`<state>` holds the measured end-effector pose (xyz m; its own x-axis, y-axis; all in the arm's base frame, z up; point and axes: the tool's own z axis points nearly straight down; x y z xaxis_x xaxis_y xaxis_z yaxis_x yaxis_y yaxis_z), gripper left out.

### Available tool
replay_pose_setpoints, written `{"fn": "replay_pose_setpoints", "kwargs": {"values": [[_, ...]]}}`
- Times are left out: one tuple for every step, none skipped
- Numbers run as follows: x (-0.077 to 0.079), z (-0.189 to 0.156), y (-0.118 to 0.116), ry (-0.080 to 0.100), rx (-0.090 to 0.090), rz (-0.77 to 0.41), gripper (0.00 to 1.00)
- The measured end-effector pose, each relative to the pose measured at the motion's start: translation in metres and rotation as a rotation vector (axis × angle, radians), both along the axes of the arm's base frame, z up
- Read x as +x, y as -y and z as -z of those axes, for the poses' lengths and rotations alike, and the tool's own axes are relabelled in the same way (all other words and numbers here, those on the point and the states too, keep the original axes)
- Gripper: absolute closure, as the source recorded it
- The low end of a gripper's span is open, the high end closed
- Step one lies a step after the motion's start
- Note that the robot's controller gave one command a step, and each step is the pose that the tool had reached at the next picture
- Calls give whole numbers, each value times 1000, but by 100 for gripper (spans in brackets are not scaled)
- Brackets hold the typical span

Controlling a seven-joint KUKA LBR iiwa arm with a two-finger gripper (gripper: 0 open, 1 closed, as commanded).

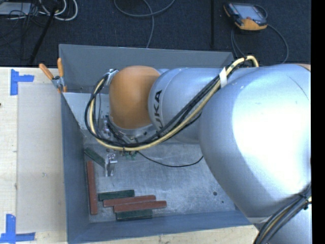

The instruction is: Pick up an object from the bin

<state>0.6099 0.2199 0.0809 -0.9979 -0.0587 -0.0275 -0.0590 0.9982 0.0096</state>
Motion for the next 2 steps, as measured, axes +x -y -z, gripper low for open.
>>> {"fn": "replay_pose_setpoints", "kwargs": {"values": [[-7, 9, 2, -22, -9, -1, 0], [-4, -1, 11, -29, -10, 71, 0]]}}
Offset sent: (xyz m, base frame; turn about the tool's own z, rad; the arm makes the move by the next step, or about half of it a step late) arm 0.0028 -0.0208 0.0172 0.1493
